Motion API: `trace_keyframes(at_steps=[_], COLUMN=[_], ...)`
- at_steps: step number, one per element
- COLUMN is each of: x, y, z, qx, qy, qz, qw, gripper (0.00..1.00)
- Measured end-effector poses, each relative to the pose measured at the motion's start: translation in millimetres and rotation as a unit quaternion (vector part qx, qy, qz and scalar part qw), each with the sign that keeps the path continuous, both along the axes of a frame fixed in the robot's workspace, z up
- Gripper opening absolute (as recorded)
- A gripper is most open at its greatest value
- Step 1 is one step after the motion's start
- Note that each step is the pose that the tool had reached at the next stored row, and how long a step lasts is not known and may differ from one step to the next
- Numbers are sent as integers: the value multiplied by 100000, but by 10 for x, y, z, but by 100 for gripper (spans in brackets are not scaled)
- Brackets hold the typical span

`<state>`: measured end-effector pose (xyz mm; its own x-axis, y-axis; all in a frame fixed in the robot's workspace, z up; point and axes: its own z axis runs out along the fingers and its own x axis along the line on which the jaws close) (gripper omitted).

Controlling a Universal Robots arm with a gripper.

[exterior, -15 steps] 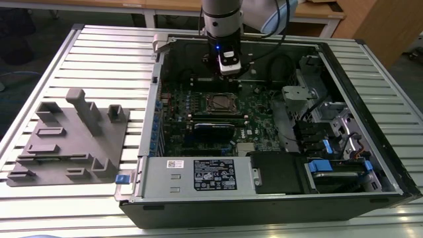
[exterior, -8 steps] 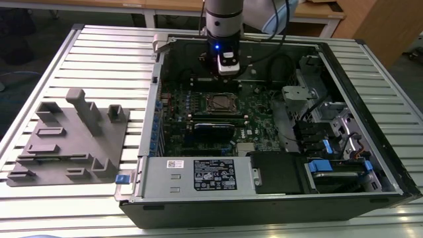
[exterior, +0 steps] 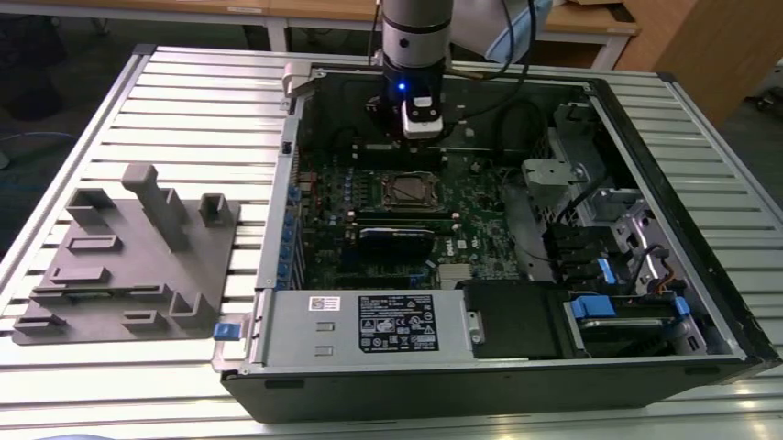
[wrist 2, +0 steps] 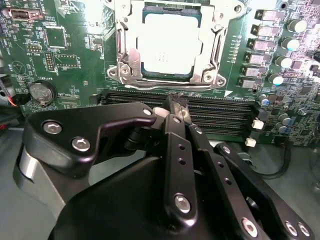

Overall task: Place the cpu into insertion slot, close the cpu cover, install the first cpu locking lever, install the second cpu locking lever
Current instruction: 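Install the first cpu locking lever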

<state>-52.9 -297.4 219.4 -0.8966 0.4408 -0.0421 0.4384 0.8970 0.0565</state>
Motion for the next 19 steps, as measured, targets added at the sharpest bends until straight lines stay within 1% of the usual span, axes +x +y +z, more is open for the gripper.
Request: trace_keyframes(at_steps=[3, 6, 8, 12, 19], x=[6, 13, 15, 17, 17], y=[0, 0, 0, 0, 0], z=[-1, -4, -7, -10, -10], qx=[2, 6, 4, -5, 1], qy=[-3, -5, -2, 0, -3], qz=[1356, 2775, 3912, 6134, 6297], qw=[99991, 99961, 99923, 99812, 99802], gripper=[11, 11, 11, 11, 11])
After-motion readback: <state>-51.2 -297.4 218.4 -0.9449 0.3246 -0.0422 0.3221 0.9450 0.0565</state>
